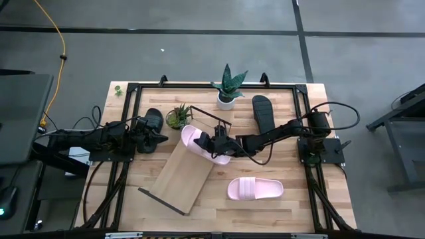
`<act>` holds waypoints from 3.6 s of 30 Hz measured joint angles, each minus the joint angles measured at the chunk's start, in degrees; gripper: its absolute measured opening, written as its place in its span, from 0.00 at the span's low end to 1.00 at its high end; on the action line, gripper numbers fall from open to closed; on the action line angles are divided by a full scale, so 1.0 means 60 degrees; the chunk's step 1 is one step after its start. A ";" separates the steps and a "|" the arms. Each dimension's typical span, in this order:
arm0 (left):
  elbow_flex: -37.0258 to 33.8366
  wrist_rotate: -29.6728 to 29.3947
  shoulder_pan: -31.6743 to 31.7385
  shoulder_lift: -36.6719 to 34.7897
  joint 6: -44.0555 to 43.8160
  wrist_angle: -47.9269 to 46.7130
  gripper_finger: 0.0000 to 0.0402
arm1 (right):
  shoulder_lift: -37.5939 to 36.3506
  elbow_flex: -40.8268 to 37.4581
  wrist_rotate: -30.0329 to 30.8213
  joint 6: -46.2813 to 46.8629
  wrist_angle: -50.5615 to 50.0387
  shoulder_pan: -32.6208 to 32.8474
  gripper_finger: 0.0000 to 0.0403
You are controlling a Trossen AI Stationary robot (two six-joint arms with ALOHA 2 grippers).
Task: Pick and place slides into the shelf
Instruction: Put the top pink slide on the shelf
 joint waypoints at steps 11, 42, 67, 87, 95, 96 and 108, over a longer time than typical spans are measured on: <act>0.0000 -0.0171 0.0000 0.0131 -0.0144 0.0000 0.00 | 0.0000 -0.0003 -0.0279 -0.0053 -0.0021 -0.0020 0.24; -0.0002 0.0000 -0.0001 0.1489 -0.1103 0.0007 0.32 | -0.0011 0.1185 -0.0550 0.0216 -0.2801 -0.0190 0.24; 0.0000 0.0000 0.0001 0.1489 -0.0985 0.0007 0.32 | -0.0011 0.2008 -0.0792 0.0526 -0.4736 -0.0333 0.24; -0.0001 0.0043 0.0002 0.1496 -0.0780 0.0007 0.32 | 0.0546 0.2012 -0.1084 0.0849 -0.4283 -0.0406 0.24; 0.0000 0.0058 -0.0001 0.1496 -0.0780 0.0011 0.32 | 0.0543 0.2015 -0.1148 0.0774 -0.4652 -0.0368 0.24; 0.0002 0.0058 0.0002 0.1496 -0.0780 0.0009 0.32 | 0.0543 0.2015 -0.1162 0.0778 -0.4710 -0.0348 0.24; 0.0000 0.0076 0.0002 0.1496 -0.0780 0.0025 0.32 | 0.0164 0.2016 -0.0808 0.0819 -0.5583 -0.0257 0.24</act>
